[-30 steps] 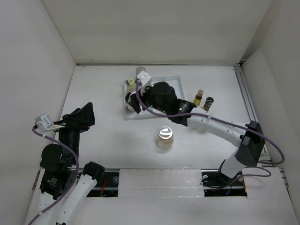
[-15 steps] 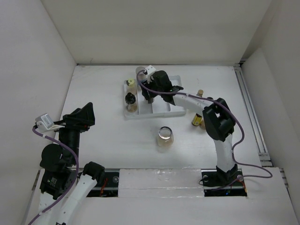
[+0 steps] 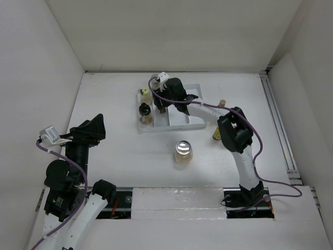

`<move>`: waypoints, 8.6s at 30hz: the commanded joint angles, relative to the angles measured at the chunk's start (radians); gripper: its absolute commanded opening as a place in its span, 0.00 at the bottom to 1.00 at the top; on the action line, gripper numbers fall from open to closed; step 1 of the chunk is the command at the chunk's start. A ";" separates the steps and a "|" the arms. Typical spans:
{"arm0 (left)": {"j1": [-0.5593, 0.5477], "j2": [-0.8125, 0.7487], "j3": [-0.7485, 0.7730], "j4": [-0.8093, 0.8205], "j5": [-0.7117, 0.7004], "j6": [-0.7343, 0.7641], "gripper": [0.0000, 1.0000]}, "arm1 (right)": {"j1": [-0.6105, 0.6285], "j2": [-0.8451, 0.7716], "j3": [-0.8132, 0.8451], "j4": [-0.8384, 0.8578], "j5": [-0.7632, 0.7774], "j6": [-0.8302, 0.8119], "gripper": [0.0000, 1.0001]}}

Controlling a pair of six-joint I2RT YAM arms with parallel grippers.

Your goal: Organize the condiment bottles

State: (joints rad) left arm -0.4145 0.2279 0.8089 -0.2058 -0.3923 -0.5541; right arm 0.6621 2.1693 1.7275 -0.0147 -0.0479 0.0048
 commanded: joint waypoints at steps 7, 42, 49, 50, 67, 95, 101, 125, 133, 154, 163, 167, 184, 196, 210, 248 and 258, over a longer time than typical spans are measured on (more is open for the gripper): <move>0.003 0.019 -0.005 0.048 0.018 0.016 0.76 | -0.012 0.031 0.087 0.113 -0.012 0.047 0.74; 0.003 0.028 -0.005 0.057 0.041 0.016 0.77 | 0.459 -0.751 -0.823 -0.289 0.592 0.397 1.00; 0.003 0.028 -0.005 0.057 0.041 0.016 0.77 | 0.459 -0.766 -0.822 -0.229 0.626 0.371 0.92; 0.003 0.028 -0.005 0.057 0.041 0.016 0.77 | 0.459 -0.766 -0.822 -0.229 0.626 0.371 0.92; 0.003 0.019 -0.005 0.057 0.050 0.016 0.77 | 0.406 -0.756 -0.781 -0.165 0.583 0.307 0.94; 0.003 0.010 -0.005 0.057 0.050 0.016 0.77 | 0.372 -0.881 -0.741 -0.165 0.540 0.242 0.55; 0.003 0.010 -0.005 0.057 0.050 0.016 0.77 | 0.372 -0.827 -0.685 -0.217 0.540 0.230 0.81; 0.003 0.010 -0.005 0.057 0.059 0.016 0.77 | 0.363 -0.724 -0.792 -0.208 0.465 0.346 0.94; 0.003 0.010 -0.005 0.057 0.059 0.016 0.77 | 0.363 -0.724 -0.802 -0.226 0.465 0.366 0.82; 0.003 0.010 -0.005 0.057 0.069 0.016 0.77 | 0.363 -0.845 -0.767 -0.243 0.502 0.310 0.53; 0.003 0.010 -0.005 0.057 0.078 0.016 0.77 | 0.188 -0.823 -0.511 -0.257 0.384 0.049 0.52; 0.003 0.010 -0.005 0.057 0.078 0.016 0.77 | 0.078 -0.709 -0.406 -0.164 0.229 -0.086 0.53; 0.003 0.019 -0.005 0.057 0.078 0.016 0.77 | -0.154 -0.178 0.092 -0.149 -0.156 -0.201 0.55; 0.003 0.028 -0.005 0.057 0.078 0.016 0.77 | -0.165 -0.019 0.207 -0.137 -0.116 -0.201 0.56; 0.003 0.028 -0.005 0.057 0.087 0.016 0.77 | -0.156 -0.159 0.120 -0.106 0.005 -0.192 0.96; 0.003 0.001 -0.005 0.068 0.115 0.025 0.77 | -0.176 -1.198 -0.912 -0.312 0.373 0.041 0.71; 0.003 0.010 -0.005 0.077 0.124 0.025 0.77 | -0.228 -1.089 -0.922 -0.237 0.376 0.041 0.58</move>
State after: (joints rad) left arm -0.4145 0.2371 0.8089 -0.1848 -0.2832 -0.5426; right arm 0.4541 1.0576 0.7776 -0.3237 0.2981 0.0559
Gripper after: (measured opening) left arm 0.765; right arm 0.587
